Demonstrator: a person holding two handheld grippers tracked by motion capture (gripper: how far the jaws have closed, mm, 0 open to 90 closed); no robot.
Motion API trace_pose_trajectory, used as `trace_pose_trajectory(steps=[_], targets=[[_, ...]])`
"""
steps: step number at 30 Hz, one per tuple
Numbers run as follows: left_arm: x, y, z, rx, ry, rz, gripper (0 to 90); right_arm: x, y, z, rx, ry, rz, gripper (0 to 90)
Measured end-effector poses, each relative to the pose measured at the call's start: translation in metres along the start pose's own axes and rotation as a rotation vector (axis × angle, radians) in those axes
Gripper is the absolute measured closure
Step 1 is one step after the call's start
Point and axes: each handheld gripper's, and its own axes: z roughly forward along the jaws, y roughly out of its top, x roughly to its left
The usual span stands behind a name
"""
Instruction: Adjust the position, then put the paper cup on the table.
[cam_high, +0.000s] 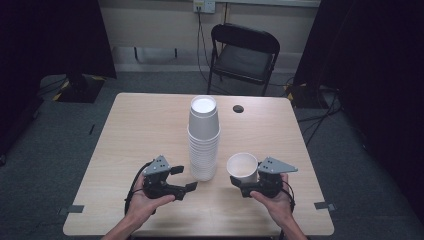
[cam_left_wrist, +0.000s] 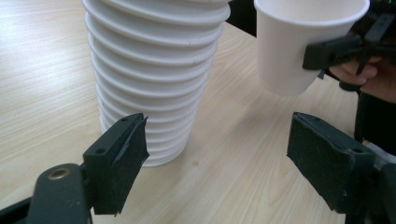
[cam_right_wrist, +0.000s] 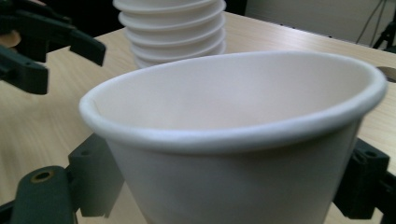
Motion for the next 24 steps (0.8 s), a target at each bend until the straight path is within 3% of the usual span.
trace_pose_trajectory(steps=[12, 15, 24], targets=[[0.008, -0.007, -0.009, 0.005, 0.039, 0.004, 20.3, -0.019, 0.0, -0.003, -0.027, -0.057, 0.053, 13.6], [0.01, -0.008, -0.012, 0.007, 0.06, 0.023, 20.2, -0.024, 0.001, -0.004, -0.032, -0.072, 0.067, 13.6], [0.009, -0.009, -0.012, 0.017, 0.064, 0.042, 20.0, -0.036, 0.004, -0.003, -0.04, -0.105, 0.086, 13.6]])
